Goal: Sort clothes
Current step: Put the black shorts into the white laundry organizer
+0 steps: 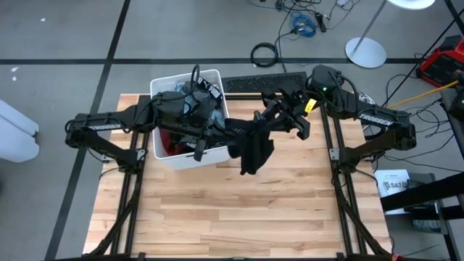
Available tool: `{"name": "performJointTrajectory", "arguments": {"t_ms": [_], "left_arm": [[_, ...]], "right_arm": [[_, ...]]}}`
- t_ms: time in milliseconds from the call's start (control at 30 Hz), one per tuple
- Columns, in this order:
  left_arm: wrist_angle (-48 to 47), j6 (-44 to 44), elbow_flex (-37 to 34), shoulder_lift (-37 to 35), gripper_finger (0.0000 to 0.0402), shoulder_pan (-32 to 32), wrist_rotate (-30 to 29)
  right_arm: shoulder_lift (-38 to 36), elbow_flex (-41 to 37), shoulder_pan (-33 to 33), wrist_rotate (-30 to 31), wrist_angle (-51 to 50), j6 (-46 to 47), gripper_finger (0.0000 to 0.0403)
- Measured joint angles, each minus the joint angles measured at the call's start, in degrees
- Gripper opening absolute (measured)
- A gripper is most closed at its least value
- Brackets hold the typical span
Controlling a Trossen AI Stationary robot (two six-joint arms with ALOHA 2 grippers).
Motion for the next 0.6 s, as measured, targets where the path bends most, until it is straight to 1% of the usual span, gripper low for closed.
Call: {"name": "performJointTrajectory", "arguments": {"t_ms": [200, 300, 367, 500, 600], "left_arm": [[-1.5, -0.8, 0.0, -0.2, 0.0003, 0.0, -1.3], [-2.8, -1.5, -0.1, -1.9, 0.0003, 0.0, -4.7], [-1.1, -3.0, -0.1, -3.4, 0.0003, 0.2, -6.7], [6.3, -4.0, 0.0, -4.2, 0.0003, 0.4, -6.5], [7.0, -3.8, 0.0, -4.2, 0.0003, 0.7, -6.5]], "right_arm": [[-1.9, 0.0, 0.0, -5.9, 0.3, -0.1, 0.009], [-2.8, 0.0, 0.0, -9.3, 1.1, -1.7, 0.0079], [-3.2, 0.0, 0.0, -10.7, 2.2, -1.7, 0.0071], [-3.4, 0.0, 0.0, -8.8, 2.6, -1.4, 0.0064], [-2.9, 0.0, 0.0, -6.9, 2.3, -1.5, 0.0067]]}}
